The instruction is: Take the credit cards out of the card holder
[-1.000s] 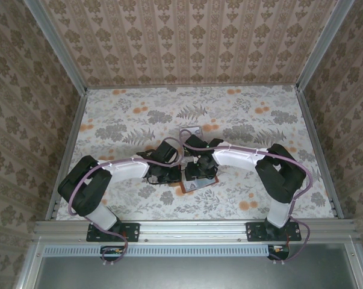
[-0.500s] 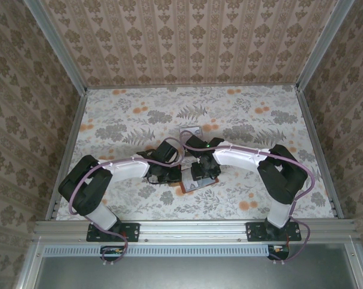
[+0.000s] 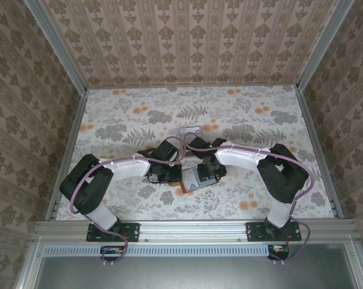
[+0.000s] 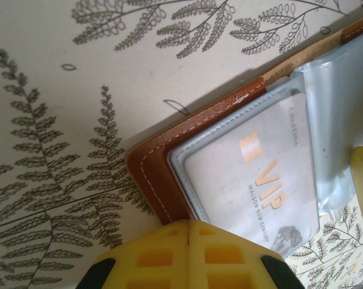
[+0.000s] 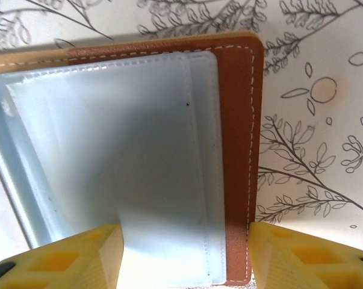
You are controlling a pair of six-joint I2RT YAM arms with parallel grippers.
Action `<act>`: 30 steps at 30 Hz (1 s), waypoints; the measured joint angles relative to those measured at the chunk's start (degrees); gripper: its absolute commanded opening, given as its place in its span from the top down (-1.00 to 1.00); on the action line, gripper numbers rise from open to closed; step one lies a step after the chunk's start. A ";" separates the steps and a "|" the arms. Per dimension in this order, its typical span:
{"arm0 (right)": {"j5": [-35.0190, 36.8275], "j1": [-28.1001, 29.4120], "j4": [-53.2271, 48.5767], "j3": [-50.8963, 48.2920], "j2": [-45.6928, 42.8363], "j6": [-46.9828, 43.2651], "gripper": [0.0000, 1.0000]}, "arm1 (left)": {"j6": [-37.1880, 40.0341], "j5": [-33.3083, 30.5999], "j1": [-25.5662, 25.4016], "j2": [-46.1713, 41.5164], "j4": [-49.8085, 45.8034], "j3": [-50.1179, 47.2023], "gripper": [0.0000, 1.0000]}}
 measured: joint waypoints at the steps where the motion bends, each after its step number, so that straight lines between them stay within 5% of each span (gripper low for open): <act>1: 0.00 0.02 0.02 -0.07 0.00 0.00 -0.14 | 0.07 0.00 0.00 0.20 -0.11 0.24 0.91; 15: -1.68 -0.33 0.22 -0.68 -4.52 0.02 -0.02 | 1.95 -1.90 0.07 0.83 -3.58 2.69 0.90; 30: -16.90 -2.75 7.93 -0.66 -4.98 0.28 0.62 | -0.48 -1.97 -2.05 -0.42 -1.53 2.99 0.93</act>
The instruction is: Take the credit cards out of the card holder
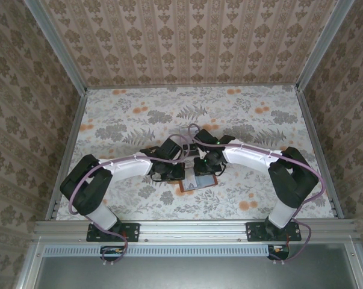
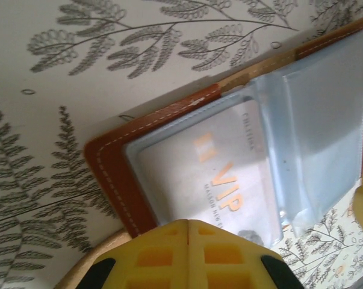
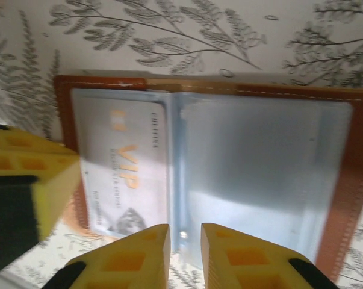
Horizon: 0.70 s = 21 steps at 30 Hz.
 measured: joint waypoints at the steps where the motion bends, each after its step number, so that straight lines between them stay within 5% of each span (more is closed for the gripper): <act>1: -1.07 -0.13 0.70 -0.02 0.15 0.02 0.63 | -0.07 0.09 -0.15 0.28 0.48 0.02 0.93; 21: -9.62 -2.27 8.20 -1.36 6.71 1.11 0.57 | -0.44 1.25 -0.15 2.51 2.21 0.04 0.94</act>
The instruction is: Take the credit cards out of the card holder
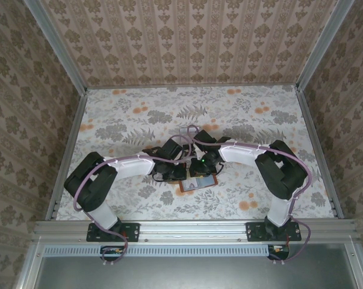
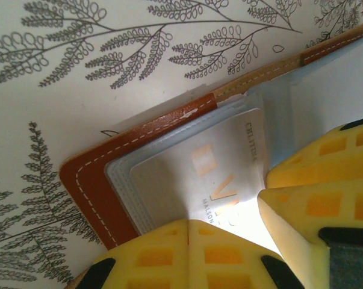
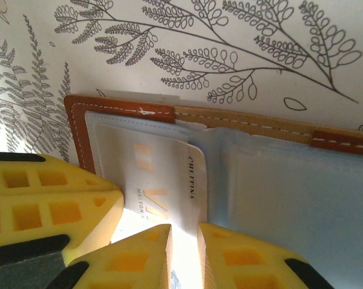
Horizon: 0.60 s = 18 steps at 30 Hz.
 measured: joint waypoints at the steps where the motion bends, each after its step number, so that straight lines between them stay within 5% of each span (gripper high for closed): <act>1: -0.02 0.00 0.07 0.00 0.02 0.00 0.56 | 0.00 -0.02 0.00 0.00 0.00 0.00 0.94; 18: 1.22 -0.04 -0.48 0.07 0.07 -0.31 0.53 | 0.04 -0.48 0.00 -0.57 -1.60 -0.07 0.92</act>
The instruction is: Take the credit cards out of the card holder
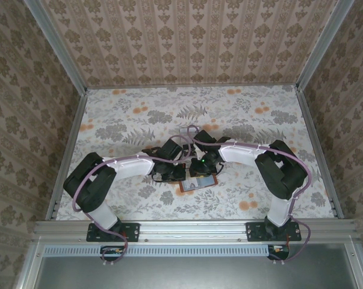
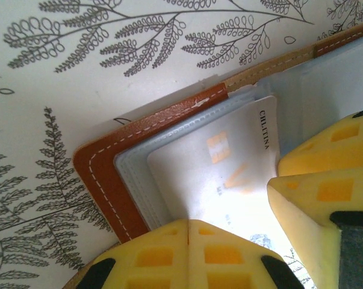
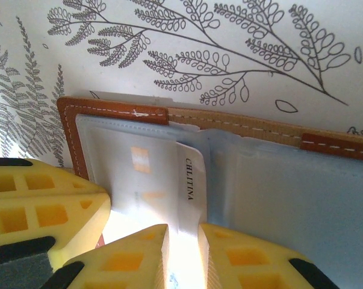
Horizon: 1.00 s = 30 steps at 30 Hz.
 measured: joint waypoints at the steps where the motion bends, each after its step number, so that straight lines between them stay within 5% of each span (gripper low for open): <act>1: 0.15 0.00 -0.17 0.00 -0.02 0.00 0.53 | 0.00 -0.02 0.00 -0.02 -0.07 0.00 0.92; 30: 2.23 -0.44 -2.97 -0.07 -3.21 -0.63 0.47 | 0.63 -0.81 0.00 -0.52 -4.50 2.82 0.91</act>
